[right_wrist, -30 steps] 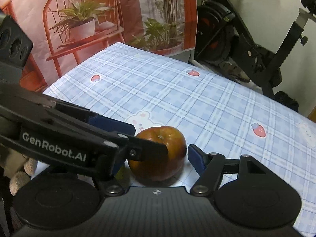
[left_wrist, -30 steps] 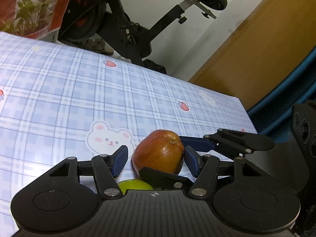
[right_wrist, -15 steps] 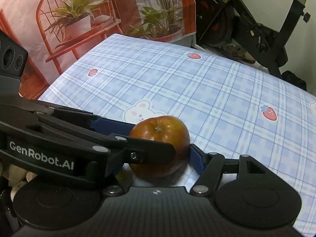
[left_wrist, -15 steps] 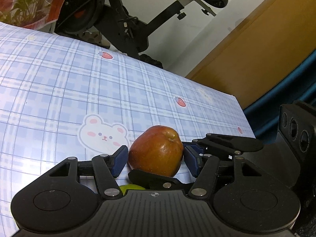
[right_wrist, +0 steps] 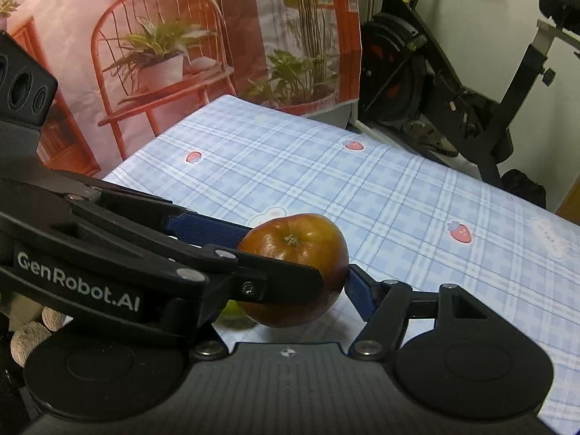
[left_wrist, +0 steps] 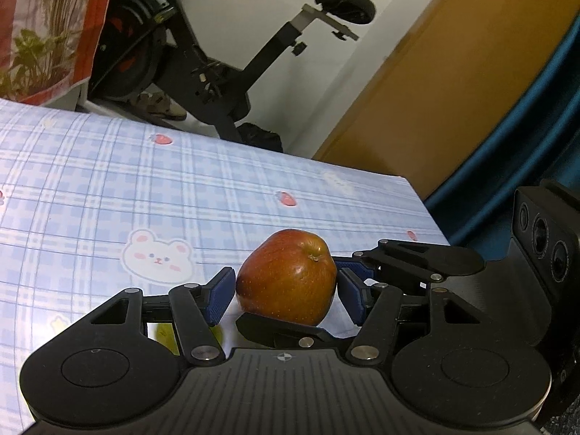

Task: Organize fruits
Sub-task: 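Carry the red apple onto the cream plate and open the left gripper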

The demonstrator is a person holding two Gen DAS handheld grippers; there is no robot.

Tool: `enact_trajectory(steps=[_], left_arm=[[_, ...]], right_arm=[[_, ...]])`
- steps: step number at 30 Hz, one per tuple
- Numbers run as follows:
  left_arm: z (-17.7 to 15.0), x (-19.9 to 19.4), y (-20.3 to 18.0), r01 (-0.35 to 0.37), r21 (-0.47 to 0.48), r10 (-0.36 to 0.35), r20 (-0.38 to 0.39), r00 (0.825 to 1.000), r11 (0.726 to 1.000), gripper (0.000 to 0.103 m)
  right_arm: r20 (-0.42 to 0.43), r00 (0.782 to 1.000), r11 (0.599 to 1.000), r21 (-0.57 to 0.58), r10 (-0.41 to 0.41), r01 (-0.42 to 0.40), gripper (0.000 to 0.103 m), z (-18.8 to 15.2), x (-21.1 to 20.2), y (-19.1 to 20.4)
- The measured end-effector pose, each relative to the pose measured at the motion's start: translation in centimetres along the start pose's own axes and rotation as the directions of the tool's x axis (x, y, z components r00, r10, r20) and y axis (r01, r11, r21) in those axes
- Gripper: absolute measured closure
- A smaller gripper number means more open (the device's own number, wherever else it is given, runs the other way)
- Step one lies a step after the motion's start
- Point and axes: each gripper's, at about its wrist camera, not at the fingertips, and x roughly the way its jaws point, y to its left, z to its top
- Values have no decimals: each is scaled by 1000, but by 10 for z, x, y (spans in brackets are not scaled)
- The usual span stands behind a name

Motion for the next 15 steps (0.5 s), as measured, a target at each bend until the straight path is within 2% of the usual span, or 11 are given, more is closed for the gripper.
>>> enact_trajectory(steps=[7, 15], left_arm=[[-8, -11, -42, 13, 43, -14, 19, 1000, 999, 38], [-26, -2, -96, 38, 104, -38, -1, 999, 994, 39]], right_arm=[[38, 999, 1000, 5, -5, 5, 34, -11, -41, -5], [65, 997, 999, 36, -33, 30, 34, -44, -90, -26]])
